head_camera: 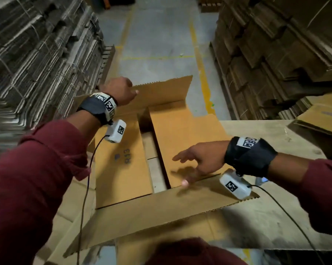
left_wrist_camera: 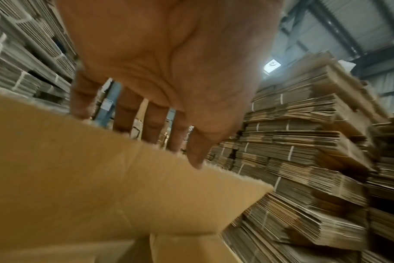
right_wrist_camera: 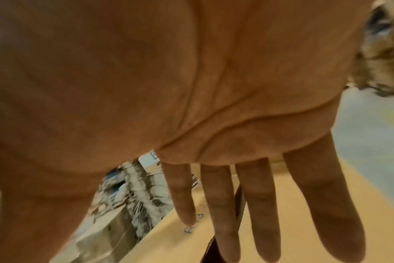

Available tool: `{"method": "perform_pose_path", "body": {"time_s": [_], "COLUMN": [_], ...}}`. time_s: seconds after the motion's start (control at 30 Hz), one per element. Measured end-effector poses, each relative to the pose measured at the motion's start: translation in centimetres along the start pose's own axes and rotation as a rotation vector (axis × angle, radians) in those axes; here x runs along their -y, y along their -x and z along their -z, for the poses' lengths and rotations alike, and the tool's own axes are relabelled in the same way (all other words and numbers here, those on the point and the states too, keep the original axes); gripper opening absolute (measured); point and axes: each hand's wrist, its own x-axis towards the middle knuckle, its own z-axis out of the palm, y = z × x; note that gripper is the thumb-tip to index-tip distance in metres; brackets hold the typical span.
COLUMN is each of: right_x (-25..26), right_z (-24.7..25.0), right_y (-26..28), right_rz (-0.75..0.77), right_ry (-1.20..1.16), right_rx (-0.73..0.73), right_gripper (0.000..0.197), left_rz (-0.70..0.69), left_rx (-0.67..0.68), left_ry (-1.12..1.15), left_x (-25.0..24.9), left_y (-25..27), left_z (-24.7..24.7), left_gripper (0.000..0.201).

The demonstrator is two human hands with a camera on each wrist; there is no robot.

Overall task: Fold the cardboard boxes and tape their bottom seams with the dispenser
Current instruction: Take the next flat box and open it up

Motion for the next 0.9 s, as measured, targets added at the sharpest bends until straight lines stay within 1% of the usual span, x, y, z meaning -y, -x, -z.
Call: {"method": "perform_pose_path", "body": {"time_s": [0.03,0.1,0.17,0.23,0.3,0.4,0.47,0.53,0.57,0.63,0.7,0.73,0.8,0.83,0.9], "right_x": [0.1,0.2,0.3,0.5,0.8,1.3,1.9,2.7,3.1,3.7,4.1,4.2,4.4,4.2,3.5], "right_z": [-0.5,-0.8,-0.8,-0.9,-1.5,-2.5,-3.1,-3.6,-3.6,-2.9,-0.7,0.7,3.8,5.3,7.7], "right_y": [0.6,1.7,2.4,2.6,2.2,1.5,1.7,1.9,2.0,2.1,2.1,2.0,1.3,0.4,-1.8], "right_rz": [0.022,0.054,0.06,0.058,0.071,0.11,0.152,0.202,0.224,0.227,0.227,0.238,0.256,0.265,0.252], "right_ry": [0.068,0.169,0.205,0.248,0.329,0.393,0.406,0.451,0.471,0.48,0.441,0.42,0.4,0.417,0.467], "right_rx": [0.032,0.063,0.085,0.11,0.131,0.153,0.165,0.175,0.171,0.164,0.175,0.157,0.051,-0.049,-0.238], "right_gripper": [0.108,0.119,0.127,0.134,0.136,0.138,0.137,0.129,0.121,0.101,0.079,0.067,0.043,0.036,0.035], "left_rz": [-0.019,-0.065,-0.066,-0.057,-0.054,-0.054,-0.044,-0.042,-0.038,-0.037,-0.064,-0.087,-0.13,-0.15,-0.193], "left_rx": [0.033,0.141,0.264,0.393,0.49,0.566,0.576,0.57,0.573,0.581,0.611,0.641,0.694,0.674,0.523], "left_ry": [0.013,0.089,0.149,0.137,0.092,0.086,0.105,0.116,0.123,0.135,0.113,0.077,-0.025,-0.091,-0.219], "left_x": [0.0,0.1,0.2,0.2,0.1,-0.1,-0.3,-0.6,-0.7,-0.7,-0.6,-0.5,-0.8,-1.1,-1.8], "left_y": [1.3,3.6,5.4,6.7,7.9,9.2,9.8,10.3,10.4,10.5,10.2,10.0,9.1,8.7,8.0], "left_z": [-0.4,-1.5,-3.0,-4.8,-6.5,-8.4,-8.8,-8.5,-8.2,-7.4,-5.6,-4.2,-0.4,1.9,6.6], "left_gripper": [0.053,0.05,0.05,0.052,0.055,0.06,0.06,0.059,0.059,0.057,0.057,0.059,0.063,0.064,0.064]}}
